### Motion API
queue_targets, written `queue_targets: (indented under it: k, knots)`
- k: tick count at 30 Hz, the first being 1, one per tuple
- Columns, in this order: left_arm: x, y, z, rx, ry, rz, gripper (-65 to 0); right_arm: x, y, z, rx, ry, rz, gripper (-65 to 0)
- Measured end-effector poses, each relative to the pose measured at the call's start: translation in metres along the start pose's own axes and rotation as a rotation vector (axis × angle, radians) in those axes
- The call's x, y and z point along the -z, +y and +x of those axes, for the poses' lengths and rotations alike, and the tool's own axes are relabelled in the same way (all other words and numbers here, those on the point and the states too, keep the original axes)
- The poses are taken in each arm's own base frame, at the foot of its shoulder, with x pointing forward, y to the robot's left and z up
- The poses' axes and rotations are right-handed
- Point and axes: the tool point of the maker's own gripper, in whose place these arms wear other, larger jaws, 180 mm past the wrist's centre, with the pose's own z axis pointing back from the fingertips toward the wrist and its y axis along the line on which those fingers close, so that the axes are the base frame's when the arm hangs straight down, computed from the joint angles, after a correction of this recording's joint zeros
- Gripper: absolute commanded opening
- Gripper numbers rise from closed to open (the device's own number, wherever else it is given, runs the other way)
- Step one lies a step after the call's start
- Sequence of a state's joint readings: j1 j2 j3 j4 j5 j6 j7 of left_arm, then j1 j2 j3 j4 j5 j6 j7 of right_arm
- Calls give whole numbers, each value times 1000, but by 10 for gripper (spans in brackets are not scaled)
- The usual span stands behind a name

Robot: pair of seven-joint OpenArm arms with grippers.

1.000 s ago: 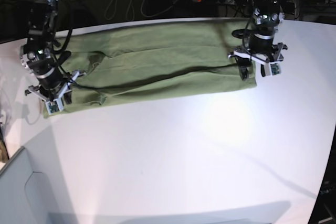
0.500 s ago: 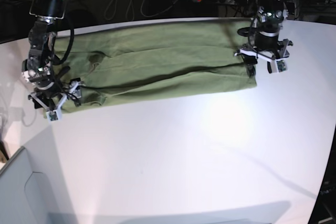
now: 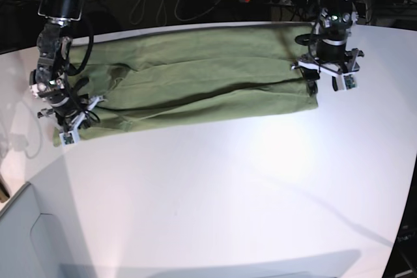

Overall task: Fold the T-shirt properly
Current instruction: 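Open both grippers and regrasp the ends of the green strip, then hold the strip ends with both grippers and adjust their grip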

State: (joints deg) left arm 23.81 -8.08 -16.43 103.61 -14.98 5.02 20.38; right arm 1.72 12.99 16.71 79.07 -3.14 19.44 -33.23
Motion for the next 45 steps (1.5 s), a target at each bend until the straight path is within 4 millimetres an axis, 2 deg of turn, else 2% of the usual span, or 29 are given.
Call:
queue_targets:
  k: [3, 12, 23, 27, 32, 35, 41, 43, 45]
  knots:
    - [0, 0, 0, -1, 0, 0, -274, -4, 1, 0, -12, -5, -4, -648]
    - [1, -4, 1, -8, -4, -6, -272, -39, 16, 16, -78, -99, -15, -649]
    - [6, -8, 11, -12, -29, -16, -271, -47, 20, -6, -92, -55, -9, -647]
    - [13, -9, 17, -18, -43, -17, -271, -47, 20, -5, -91, -56, -9, -575]
    - [22, -23, -7, -16, 26, -51, -271, -47, 20, -5, -91, -57, -9, -482]
    - [24, -30, -16, -15, 49, -69, -271, -47, 21, -5, -91, -57, -9, -475]
    - [25, -32, -16, -14, 48, -74, -276, -46, 21, -5, -90, -57, -8, -477]
    - [25, -32, -16, -14, 48, -74, -309, -46, 21, -6, -89, -57, -8, -477]
    - [25, -32, -16, -13, 48, -74, -401, -46, 21, -5, -90, -57, -8, -477]
